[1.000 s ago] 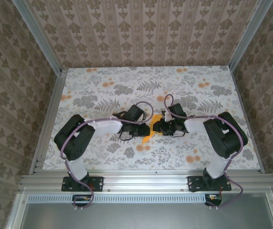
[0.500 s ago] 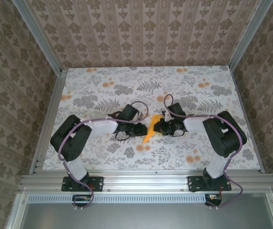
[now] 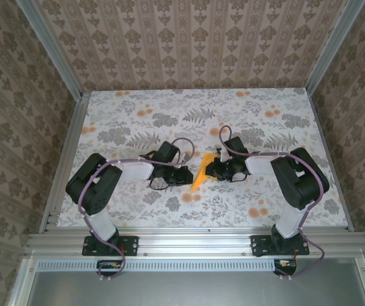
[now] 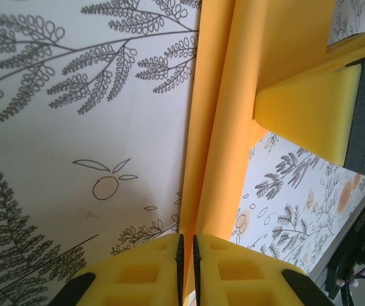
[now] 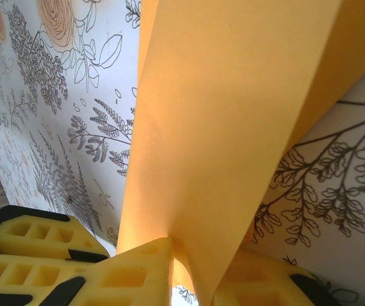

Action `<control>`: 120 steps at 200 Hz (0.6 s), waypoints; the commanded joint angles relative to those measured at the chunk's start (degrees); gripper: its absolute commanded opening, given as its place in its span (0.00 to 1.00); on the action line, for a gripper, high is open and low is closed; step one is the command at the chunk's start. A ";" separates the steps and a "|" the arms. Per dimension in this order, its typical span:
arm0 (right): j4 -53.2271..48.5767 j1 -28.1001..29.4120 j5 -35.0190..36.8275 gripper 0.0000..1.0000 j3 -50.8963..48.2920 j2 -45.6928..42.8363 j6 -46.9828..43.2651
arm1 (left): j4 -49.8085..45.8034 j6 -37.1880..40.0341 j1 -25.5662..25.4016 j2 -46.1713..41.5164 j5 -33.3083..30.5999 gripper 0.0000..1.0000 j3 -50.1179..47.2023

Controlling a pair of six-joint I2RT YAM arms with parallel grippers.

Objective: Fold a paper plane with a square sheet of paper (pick it up from the middle)
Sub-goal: Fold the wing for the fifth time at the center of the table.

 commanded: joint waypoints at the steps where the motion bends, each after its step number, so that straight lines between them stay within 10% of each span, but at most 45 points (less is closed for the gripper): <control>1: -1.52 -0.24 7.48 0.20 -0.34 4.69 -0.67 | 2.18 1.04 0.40 0.72 2.90 0.15 -0.73; 120: -3.91 -0.24 8.02 0.23 1.06 6.46 -0.67 | 5.15 0.90 0.02 2.61 3.22 0.17 -1.04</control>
